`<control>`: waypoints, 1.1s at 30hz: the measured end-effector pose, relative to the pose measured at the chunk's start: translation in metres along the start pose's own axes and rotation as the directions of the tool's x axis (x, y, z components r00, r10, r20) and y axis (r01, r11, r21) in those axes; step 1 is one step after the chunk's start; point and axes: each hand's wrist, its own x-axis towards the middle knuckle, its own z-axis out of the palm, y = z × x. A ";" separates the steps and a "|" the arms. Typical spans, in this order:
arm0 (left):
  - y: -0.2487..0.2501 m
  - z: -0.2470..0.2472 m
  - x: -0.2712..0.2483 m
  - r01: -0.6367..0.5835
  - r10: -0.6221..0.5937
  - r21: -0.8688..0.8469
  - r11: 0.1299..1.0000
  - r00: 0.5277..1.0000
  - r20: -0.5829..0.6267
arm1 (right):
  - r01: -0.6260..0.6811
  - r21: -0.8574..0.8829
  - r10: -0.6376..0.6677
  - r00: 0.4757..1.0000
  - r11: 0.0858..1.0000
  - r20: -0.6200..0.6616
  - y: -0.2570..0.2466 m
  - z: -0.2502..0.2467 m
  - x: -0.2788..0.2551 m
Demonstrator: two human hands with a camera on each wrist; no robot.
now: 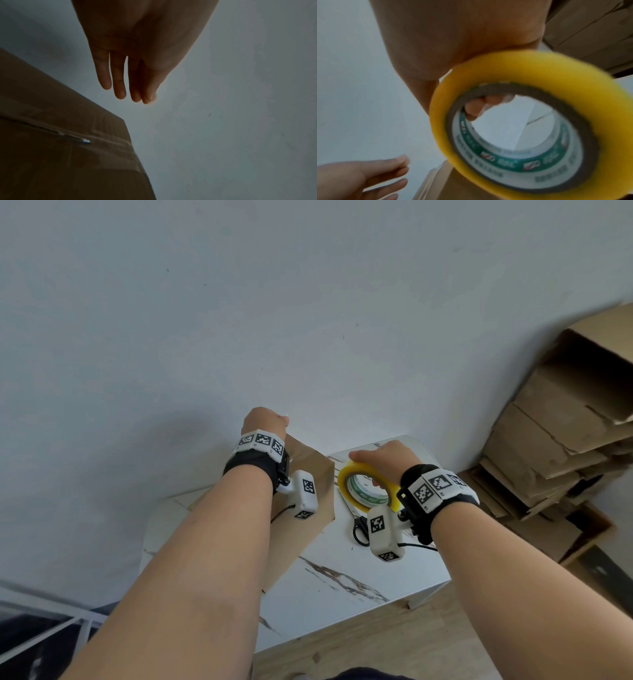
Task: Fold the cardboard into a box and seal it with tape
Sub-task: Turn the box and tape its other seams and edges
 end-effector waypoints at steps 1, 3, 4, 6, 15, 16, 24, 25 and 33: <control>-0.001 0.002 0.002 0.024 -0.024 -0.004 1.000 1.000 -0.003 | -0.002 -0.034 0.001 1.000 0.999 -0.019 -0.004 0.001 0.000; -0.001 0.005 0.005 0.086 -0.087 -0.018 0.996 0.996 -0.018 | -0.013 -0.090 0.010 0.999 0.996 -0.031 -0.011 0.003 0.000; -0.002 0.006 0.007 0.110 -0.111 -0.025 0.994 0.994 -0.023 | -0.024 -0.110 0.021 0.999 0.994 -0.030 -0.014 0.005 0.000; -0.004 0.007 0.011 0.134 -0.135 -0.034 0.990 0.990 -0.027 | -0.050 -0.140 0.046 0.999 0.989 -0.029 -0.019 0.008 0.002; -0.012 0.008 0.020 0.114 -0.114 0.046 0.992 0.993 -0.008 | -0.072 -0.201 0.071 0.997 0.977 -0.014 -0.030 0.022 0.018; -0.013 0.008 0.020 0.115 -0.115 0.057 0.992 0.993 -0.001 | -0.079 -0.195 0.078 0.997 0.978 -0.011 -0.029 0.024 0.019; -0.019 0.014 0.024 0.112 -0.117 0.082 0.990 0.992 0.047 | -0.085 -0.206 0.084 0.996 0.975 -0.016 -0.027 0.026 0.021; -0.019 0.014 0.025 0.119 -0.122 0.069 0.991 0.991 0.049 | -0.085 -0.206 0.083 0.996 0.975 -0.018 -0.026 0.026 0.020; -0.025 0.010 0.025 0.106 -0.099 -0.042 0.994 0.985 0.139 | -0.083 -0.226 0.075 0.996 0.971 -0.042 -0.019 0.026 0.018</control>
